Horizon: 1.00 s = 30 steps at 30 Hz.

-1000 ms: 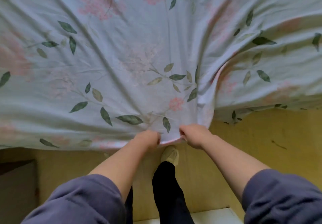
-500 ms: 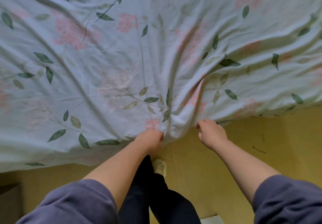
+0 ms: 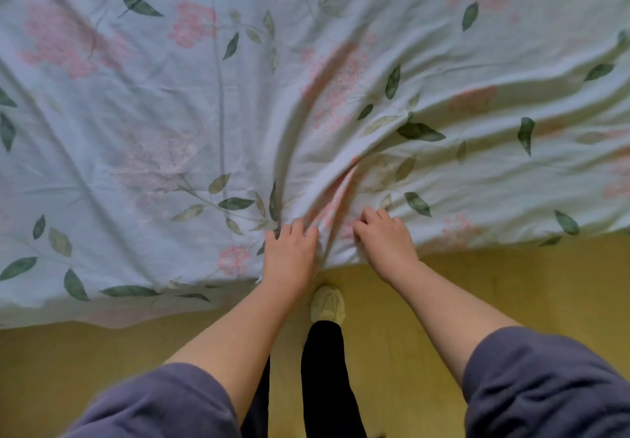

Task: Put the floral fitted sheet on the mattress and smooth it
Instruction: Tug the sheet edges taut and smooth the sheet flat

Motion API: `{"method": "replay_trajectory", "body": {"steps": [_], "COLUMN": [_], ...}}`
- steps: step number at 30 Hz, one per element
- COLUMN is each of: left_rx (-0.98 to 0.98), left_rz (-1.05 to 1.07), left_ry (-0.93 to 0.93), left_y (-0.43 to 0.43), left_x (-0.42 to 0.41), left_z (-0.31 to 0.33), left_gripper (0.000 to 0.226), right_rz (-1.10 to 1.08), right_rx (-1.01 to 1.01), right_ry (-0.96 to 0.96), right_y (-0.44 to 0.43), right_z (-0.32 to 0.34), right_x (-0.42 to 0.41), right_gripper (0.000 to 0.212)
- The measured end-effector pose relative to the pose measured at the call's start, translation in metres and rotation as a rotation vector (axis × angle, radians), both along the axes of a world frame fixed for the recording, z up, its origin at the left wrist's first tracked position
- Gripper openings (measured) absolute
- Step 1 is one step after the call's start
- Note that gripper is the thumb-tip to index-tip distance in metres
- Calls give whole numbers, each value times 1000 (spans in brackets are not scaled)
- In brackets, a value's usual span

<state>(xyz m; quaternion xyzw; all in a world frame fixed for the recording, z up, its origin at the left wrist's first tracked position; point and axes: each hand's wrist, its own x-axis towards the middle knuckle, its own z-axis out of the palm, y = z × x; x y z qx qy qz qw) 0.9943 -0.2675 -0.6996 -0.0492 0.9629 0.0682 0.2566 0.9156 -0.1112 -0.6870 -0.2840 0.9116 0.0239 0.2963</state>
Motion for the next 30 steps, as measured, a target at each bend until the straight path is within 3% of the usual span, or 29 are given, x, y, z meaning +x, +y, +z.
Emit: {"method": "replay_trajectory", "body": {"steps": [3,5,9,13,15,18,20,23,26,30], "left_rx": [14,136,446,514,469,330,261,247,245,307], "left_rz": [65,165,658,884,853,619,434,222,144,138], "left_ry": [14,64,146,148,135,58,-109,-374,-462,-422], "left_y": [7,7,8,5,4,5,8,15,21,23], "left_x": [-4,-4,6,9,8,7,8,10,10,-8], "left_z": [-3,-2,1,5,5,3,3,7,18,63], "left_gripper": [14,9,13,12,11,9,6,21,27,28], "right_rz": [43,71,103,122,169,236,225,223,177,-66], "right_rx": [-50,-57,-44,-71,-151,-170,-55,157,223,37], "right_ry": [36,50,74,71,70,-19,-140,-343,-461,-339], "right_y": [9,11,14,15,24,46,60,71,70,69], "right_z": [-3,-5,-11,-13,-10,-4,0,3,11,55], "right_x": [-4,-4,-1,-1,-2,2,3,-14,-27,-24], "right_gripper": [30,32,32,27,30,33,31,26,22,20]}}
